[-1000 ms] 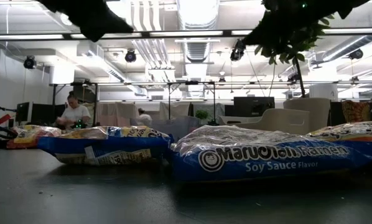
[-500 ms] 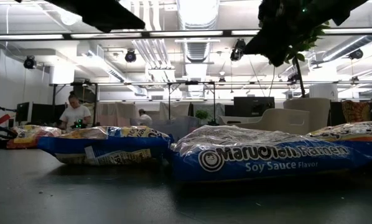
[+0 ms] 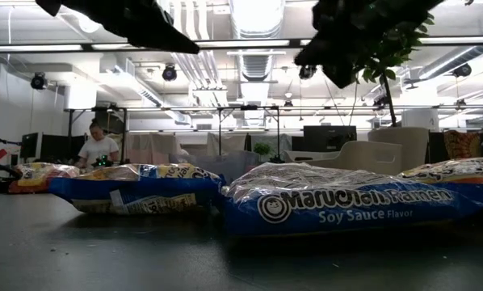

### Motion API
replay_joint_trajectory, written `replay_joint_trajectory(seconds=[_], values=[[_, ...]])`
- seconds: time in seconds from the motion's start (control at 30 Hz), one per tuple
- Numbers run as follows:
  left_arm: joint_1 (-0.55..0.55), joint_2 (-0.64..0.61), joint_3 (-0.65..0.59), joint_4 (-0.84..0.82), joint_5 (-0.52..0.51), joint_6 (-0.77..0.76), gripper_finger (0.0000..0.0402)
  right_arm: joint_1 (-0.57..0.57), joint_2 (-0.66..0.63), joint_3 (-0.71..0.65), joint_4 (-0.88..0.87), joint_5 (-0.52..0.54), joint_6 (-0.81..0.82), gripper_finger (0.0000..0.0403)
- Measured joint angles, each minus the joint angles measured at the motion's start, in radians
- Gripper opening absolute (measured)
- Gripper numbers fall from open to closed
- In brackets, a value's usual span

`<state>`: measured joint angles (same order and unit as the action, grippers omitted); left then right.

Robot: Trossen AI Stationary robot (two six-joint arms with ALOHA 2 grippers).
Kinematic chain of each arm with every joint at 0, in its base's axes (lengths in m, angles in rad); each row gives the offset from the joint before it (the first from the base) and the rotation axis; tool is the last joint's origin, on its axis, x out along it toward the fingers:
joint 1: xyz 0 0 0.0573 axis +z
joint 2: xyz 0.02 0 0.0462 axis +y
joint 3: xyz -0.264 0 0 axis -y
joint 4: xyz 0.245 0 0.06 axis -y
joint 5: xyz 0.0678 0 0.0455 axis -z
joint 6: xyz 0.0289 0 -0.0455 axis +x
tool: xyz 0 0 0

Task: Sort Maruchan noodles
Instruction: Put the blue noodle pack into the white bin

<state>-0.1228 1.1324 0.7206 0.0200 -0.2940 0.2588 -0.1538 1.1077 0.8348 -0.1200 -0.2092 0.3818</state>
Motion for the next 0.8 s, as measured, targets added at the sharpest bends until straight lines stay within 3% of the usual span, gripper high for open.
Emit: replay_joint_trajectory(seconds=[0.17,0.5,0.8], values=[[-0.001,0.025,-0.011,0.001,0.055,-0.068,0.0,0.09,0.098,0.079,-0.002,-0.001,0.03,0.0009],[-0.001,0.163,-0.012,0.04,0.097,-0.096,0.0,0.24,0.274,0.218,-0.129,-0.001,0.282,0.0009],[-0.006,0.282,-0.005,0.164,0.12,-0.085,0.0,0.395,0.322,0.163,-0.227,0.078,0.613,0.0009]])
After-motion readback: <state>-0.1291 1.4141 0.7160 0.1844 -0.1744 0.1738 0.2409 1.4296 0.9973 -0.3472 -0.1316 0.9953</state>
